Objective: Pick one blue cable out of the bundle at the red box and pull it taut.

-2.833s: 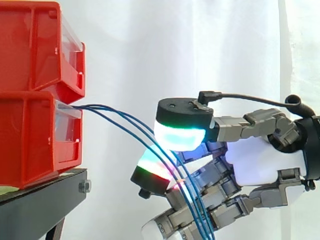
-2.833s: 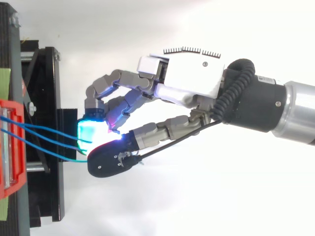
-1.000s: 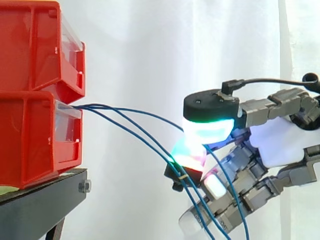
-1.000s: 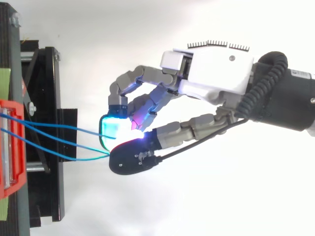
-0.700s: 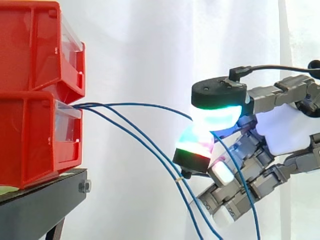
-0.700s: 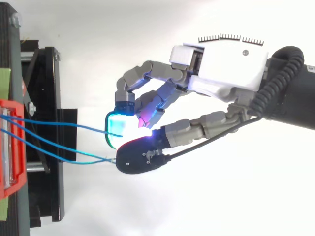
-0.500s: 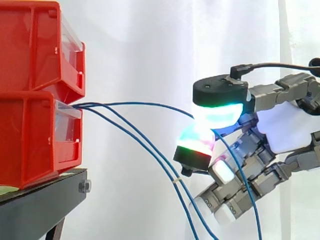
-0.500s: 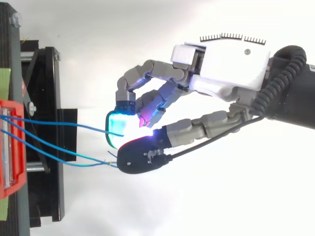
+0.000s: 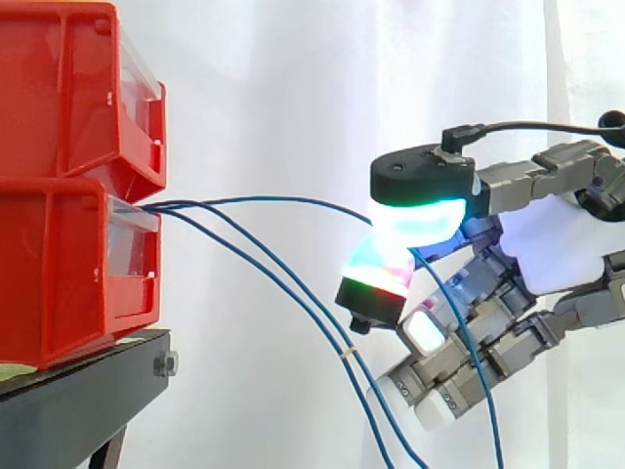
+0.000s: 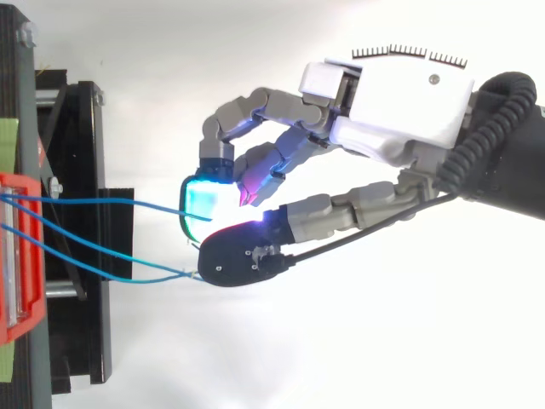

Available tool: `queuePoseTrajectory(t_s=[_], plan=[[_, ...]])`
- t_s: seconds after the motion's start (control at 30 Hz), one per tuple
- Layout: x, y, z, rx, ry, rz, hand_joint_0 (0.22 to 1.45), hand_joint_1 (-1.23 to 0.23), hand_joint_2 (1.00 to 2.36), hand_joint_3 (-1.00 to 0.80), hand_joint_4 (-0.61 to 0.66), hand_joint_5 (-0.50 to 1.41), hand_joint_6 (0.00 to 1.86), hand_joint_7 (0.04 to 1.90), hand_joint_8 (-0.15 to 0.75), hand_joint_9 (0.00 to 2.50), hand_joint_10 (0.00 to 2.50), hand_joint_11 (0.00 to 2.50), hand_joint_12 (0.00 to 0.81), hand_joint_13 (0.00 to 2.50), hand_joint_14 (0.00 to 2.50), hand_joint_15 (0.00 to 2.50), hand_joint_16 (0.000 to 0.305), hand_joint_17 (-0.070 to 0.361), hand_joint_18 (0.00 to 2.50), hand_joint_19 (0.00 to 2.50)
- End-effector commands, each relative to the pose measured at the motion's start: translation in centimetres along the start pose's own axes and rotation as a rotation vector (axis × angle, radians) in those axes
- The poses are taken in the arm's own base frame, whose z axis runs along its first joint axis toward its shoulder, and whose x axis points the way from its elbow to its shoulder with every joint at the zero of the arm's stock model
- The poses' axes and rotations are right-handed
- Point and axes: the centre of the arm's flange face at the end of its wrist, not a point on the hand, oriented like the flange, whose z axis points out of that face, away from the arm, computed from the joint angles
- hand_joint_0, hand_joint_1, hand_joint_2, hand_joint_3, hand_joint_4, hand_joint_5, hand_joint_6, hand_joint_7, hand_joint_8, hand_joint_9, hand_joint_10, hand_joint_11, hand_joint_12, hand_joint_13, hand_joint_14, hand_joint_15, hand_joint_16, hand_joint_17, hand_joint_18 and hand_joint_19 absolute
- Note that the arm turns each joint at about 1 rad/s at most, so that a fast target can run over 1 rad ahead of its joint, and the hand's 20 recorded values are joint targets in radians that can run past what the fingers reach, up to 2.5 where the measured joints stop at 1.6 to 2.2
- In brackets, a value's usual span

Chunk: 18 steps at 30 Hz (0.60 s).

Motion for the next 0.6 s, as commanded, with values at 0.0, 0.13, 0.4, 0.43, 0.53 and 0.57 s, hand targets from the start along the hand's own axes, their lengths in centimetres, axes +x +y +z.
queuePoseTrajectory(t_s=[0.0,0.13,0.4,0.43,0.53,0.57], plan=[[0.13,0.2,0.21,-0.022,0.0,0.011,0.64,-0.82,1.01,0.08,-0.05,-0.16,0.89,1.26,0.406,0.85,0.02,0.6,0.425,0.55,0.01,0.21,0.067,0.152,0.5,0.25],[0.23,0.46,0.46,-0.047,-0.001,0.021,0.64,-0.82,1.01,0.08,-0.05,-0.16,0.89,1.24,0.399,0.83,0.01,0.55,0.417,0.52,0.01,0.19,0.067,0.151,0.48,0.25],[0.29,0.46,0.59,-0.055,-0.001,0.025,0.58,-0.77,1.09,0.01,0.07,-0.14,0.87,1.28,0.382,0.76,0.01,0.33,0.438,0.47,0.0,0.14,0.075,0.17,0.45,0.24],[0.27,0.56,0.55,-0.057,-0.001,0.026,0.58,-0.77,1.09,0.0,0.07,-0.14,0.87,1.28,0.385,0.76,0.01,0.34,0.438,0.47,0.0,0.14,0.075,0.17,0.45,0.24],[0.27,0.56,0.55,-0.057,-0.001,0.026,0.58,-0.75,1.05,-0.01,0.09,-0.15,0.87,1.26,0.387,0.74,0.01,0.35,0.442,0.45,0.0,0.14,0.076,0.17,0.44,0.25],[0.27,0.56,0.55,-0.057,-0.001,0.026,0.58,-0.74,1.04,-0.01,0.1,-0.15,0.87,1.25,0.386,0.74,0.01,0.35,0.443,0.45,0.01,0.15,0.076,0.171,0.44,0.25]])
